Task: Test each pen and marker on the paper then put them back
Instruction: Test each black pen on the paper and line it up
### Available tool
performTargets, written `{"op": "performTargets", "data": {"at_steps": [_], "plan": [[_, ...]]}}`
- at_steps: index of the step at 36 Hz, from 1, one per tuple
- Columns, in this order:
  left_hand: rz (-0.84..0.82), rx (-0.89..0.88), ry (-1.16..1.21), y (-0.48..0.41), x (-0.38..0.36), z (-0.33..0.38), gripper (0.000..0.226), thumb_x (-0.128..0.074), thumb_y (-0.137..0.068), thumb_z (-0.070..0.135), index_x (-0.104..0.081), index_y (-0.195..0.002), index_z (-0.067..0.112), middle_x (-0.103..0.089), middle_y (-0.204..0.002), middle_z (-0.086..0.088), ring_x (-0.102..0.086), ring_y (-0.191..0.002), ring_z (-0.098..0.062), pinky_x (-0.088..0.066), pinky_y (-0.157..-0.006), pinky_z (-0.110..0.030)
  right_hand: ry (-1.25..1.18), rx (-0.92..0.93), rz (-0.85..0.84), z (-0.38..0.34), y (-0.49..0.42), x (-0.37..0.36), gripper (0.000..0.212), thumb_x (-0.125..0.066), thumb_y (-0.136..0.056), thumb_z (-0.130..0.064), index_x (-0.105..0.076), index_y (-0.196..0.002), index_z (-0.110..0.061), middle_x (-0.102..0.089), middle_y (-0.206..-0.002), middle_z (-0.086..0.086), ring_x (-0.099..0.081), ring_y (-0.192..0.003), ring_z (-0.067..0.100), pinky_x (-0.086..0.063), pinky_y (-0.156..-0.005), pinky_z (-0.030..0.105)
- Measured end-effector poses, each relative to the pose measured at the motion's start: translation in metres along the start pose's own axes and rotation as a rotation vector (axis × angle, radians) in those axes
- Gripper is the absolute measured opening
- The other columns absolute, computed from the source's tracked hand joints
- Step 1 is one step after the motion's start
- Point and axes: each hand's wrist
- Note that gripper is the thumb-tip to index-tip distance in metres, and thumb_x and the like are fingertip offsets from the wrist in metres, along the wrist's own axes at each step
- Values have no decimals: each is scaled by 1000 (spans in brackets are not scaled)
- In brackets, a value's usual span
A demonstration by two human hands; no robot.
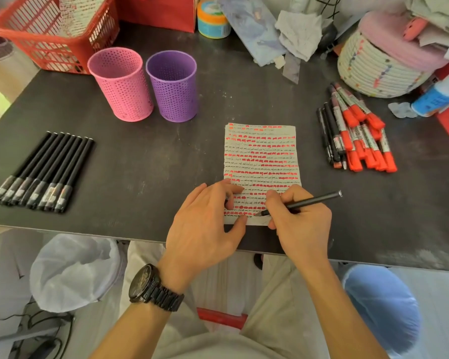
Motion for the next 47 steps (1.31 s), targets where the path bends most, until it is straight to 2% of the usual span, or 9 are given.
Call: {"op": "performTargets", "data": {"at_steps": [8,14,17,24,32,36,40,44,47], "plan": [[3,2,3,0,-1,-1,38,-72,-82,35,-59,-114,18,-48,-102,24,-51,-108,-2,-51,-101,-40,11,27,-10,1,0,-1,28,-70,-91,-17,-63,-64,-12,-64,-51,-3,-63,-47,6,-52,-58,18],[2,22,2,0,-3,-3,41,-75,-82,34,-57,-117,21,-51,-96,21,-46,-102,4,-51,-100,-36,-12,13,-16,1,-1,-1,29,-69,-91,-15,-62,-63,-10,-62,-49,-4,-61,-47,5,-47,-57,9],[6,19,7,0,-3,-3,42,-74,-82,34,-57,-118,22,-54,-95,19,-47,-102,4,-50,-101,-37,-15,16,-18,1,0,-1,29,-69,-91,-15,-62,-64,-9,-62,-49,-3,-62,-48,6,-48,-58,10],[-10,-6,-11,1,-1,-2,37,-74,-82,34,-58,-113,21,-35,-94,32,-52,-113,-2,-49,-104,-38,-14,2,-24,0,-1,0,28,-69,-91,-13,-62,-65,-6,-63,-51,1,-62,-48,4,-48,-56,9],[-2,13,-6,1,-2,-2,38,-73,-82,36,-58,-113,22,-45,-98,27,-47,-100,4,-49,-102,-34,-4,11,-16,0,-1,0,28,-69,-90,-14,-61,-65,-6,-63,-52,0,-63,-49,4,-48,-56,9],[-8,6,-16,0,-2,-2,35,-74,-82,36,-58,-109,21,-40,-101,29,-52,-109,-3,-51,-101,-36,9,32,-16,1,-1,0,29,-68,-91,-13,-61,-64,-9,-62,-51,-4,-62,-49,3,-47,-55,7],[-12,6,-7,0,-2,-1,37,-73,-82,36,-57,-112,22,-42,-97,28,-52,-108,-2,-52,-99,-37,17,40,-3,2,-1,0,29,-68,-91,-14,-61,-63,-11,-63,-52,-4,-63,-50,4,-45,-53,5],[-16,9,9,0,-2,-1,38,-74,-82,33,-57,-114,22,-41,-92,26,-55,-111,-2,-51,-100,-38,18,26,-14,4,-1,1,28,-68,-91,-15,-61,-64,-10,-63,-51,-2,-63,-49,5,-48,-55,10],[-28,19,18,0,-1,-2,38,-73,-83,35,-56,-115,24,-48,-93,23,-55,-112,-1,-49,-103,-37,35,42,1,4,-1,0,28,-68,-91,-19,-61,-65,-14,-64,-52,-5,-64,-52,5,-49,-56,11]]}}
Point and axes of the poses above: each hand's wrist, its own y-axis away from the middle knuckle, its own x-axis out of the back of the hand, z = x × y
